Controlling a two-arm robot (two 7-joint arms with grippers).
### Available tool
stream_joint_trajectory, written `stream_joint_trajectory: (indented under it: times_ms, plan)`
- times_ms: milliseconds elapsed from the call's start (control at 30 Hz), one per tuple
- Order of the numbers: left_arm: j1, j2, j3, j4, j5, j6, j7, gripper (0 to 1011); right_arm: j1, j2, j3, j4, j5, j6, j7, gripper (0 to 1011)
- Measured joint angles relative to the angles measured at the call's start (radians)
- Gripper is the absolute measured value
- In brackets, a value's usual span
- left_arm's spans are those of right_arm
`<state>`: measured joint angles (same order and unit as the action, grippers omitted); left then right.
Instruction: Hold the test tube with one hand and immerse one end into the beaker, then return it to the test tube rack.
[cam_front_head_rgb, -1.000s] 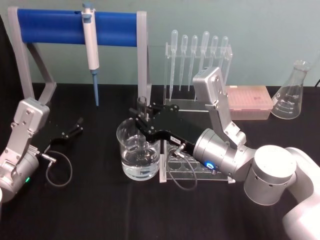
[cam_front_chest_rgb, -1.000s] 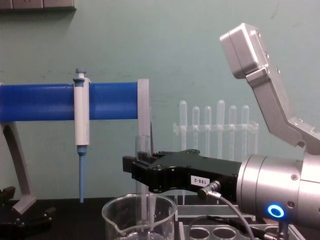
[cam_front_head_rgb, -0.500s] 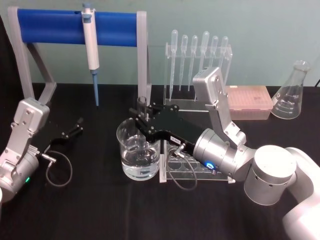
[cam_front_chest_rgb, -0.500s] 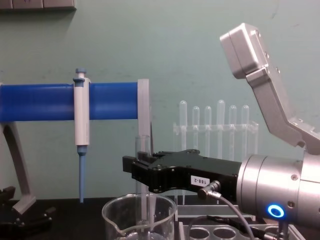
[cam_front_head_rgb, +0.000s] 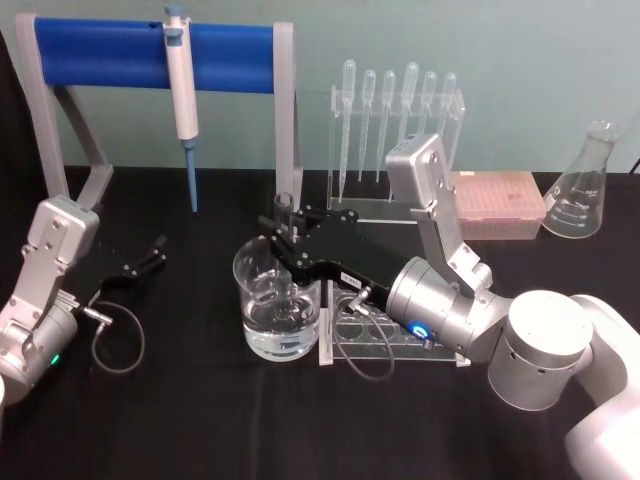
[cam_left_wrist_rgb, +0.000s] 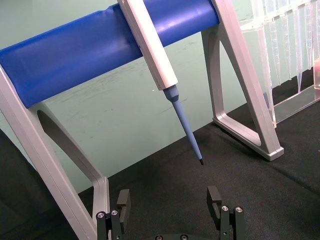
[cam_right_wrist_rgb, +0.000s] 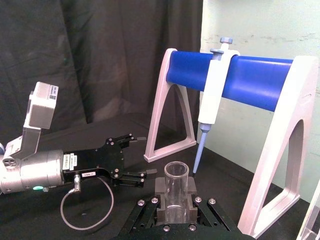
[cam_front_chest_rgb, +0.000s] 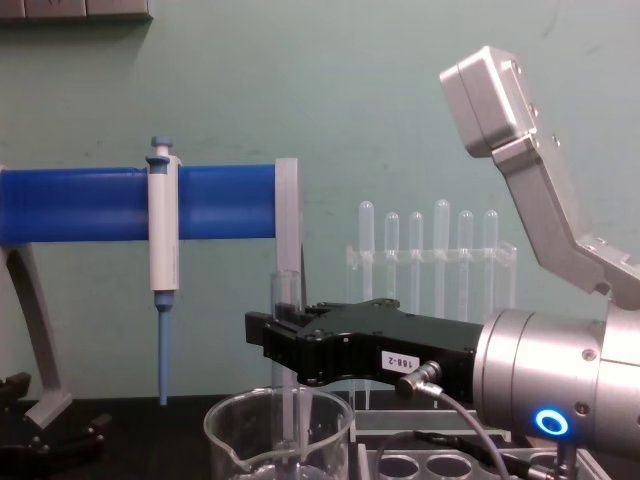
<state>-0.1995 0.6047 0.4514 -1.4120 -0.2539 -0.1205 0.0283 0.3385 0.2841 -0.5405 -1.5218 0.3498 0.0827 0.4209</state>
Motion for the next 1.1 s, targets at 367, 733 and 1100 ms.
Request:
stream_joint_trajectory:
  times_ms: [367, 733, 1100]
  plan:
    - [0.000, 0.000, 0.000, 0.000, 0.000, 0.000, 0.000, 1000, 0.000, 0.000, 0.000, 0.000, 0.000, 0.000, 0.000, 224]
    - [0.000, 0.000, 0.000, 0.000, 0.000, 0.000, 0.000, 1000, 0.000, 0.000, 0.000, 0.000, 0.000, 0.000, 0.000, 225]
    - [0.000, 0.000, 0.000, 0.000, 0.000, 0.000, 0.000, 1000, 0.000, 0.000, 0.000, 0.000, 0.000, 0.000, 0.000, 224]
